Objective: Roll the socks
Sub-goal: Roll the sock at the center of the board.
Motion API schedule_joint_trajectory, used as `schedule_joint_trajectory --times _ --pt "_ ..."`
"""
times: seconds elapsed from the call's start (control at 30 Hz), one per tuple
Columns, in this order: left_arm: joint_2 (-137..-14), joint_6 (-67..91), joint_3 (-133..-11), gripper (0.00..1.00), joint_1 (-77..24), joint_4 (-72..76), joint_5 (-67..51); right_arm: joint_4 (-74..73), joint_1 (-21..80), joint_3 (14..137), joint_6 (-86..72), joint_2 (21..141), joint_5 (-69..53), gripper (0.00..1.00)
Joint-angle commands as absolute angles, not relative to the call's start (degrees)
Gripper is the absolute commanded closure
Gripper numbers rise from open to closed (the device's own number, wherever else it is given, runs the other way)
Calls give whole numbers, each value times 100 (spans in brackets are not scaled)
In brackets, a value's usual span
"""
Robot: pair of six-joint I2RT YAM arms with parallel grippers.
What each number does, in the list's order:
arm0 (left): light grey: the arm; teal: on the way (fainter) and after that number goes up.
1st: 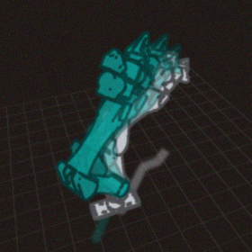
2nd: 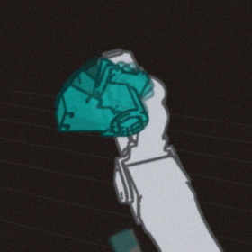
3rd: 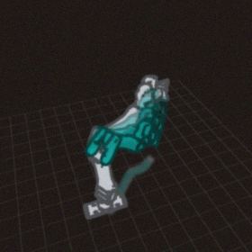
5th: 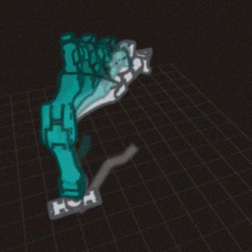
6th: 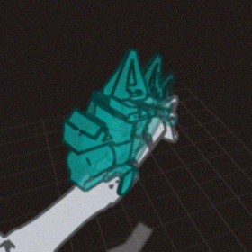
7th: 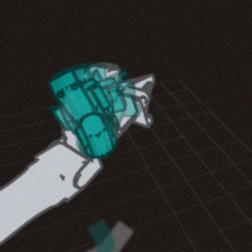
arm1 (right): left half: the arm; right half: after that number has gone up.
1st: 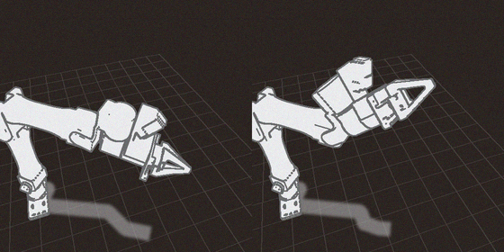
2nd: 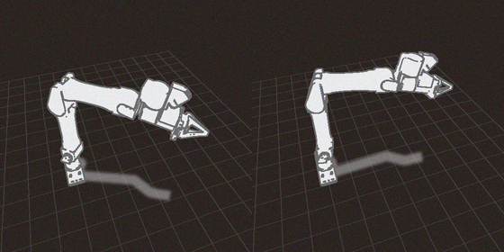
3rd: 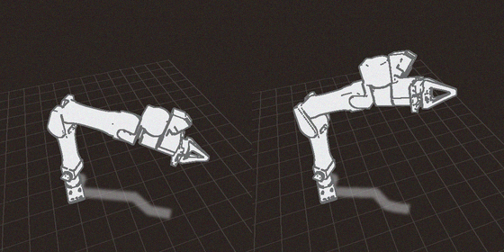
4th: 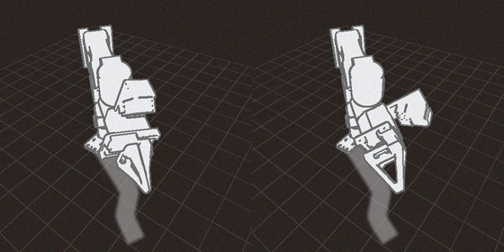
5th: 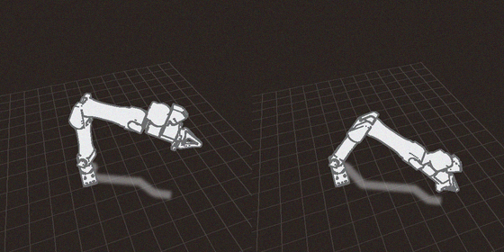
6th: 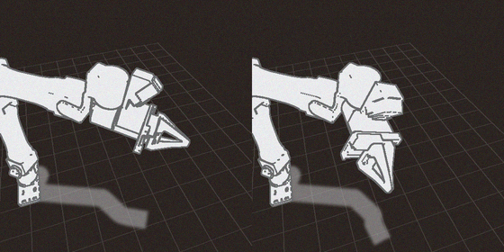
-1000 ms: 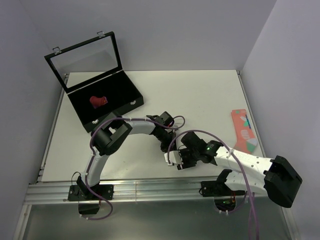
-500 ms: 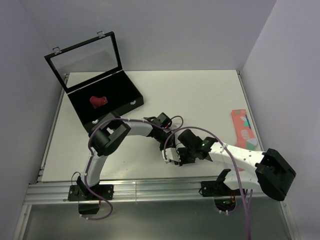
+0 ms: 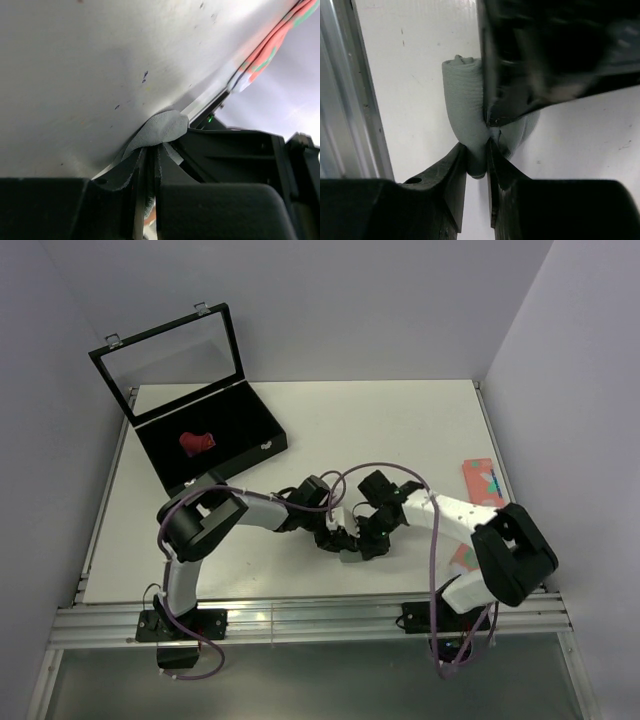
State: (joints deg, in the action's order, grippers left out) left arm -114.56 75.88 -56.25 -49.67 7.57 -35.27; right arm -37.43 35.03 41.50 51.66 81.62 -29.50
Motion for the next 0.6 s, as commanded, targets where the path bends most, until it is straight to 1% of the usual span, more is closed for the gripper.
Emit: schedule_joint_trajectory --times 0.0,0.07,0.17,0.2,0.3,0.47,0.57 --pt "-11435 7883 -5274 87 -5027 984 -2128 -4542 3103 4568 5449 8691 -3014 76" --pt "-11426 7858 -5256 87 -5089 1037 -2013 -4710 2919 4789 5510 9095 -3076 77" --pt "-11470 7866 -5229 87 -5185 1230 -1908 -5246 2691 5473 5555 9772 -3339 76" --pt "-11461 7831 -5177 85 -5238 1335 -1777 -5465 2655 5589 5555 10078 -3436 77" --pt "-11409 7691 -5116 84 -5291 1450 -1565 -5634 2549 5906 5450 10405 -3472 77" --pt "-11119 7383 -4729 81 -5300 1748 -827 -5608 2522 6160 5072 10828 -3358 77" --pt "-10899 7243 -4474 76 -5300 1941 -503 -5713 2522 6284 4913 11012 -3349 77"
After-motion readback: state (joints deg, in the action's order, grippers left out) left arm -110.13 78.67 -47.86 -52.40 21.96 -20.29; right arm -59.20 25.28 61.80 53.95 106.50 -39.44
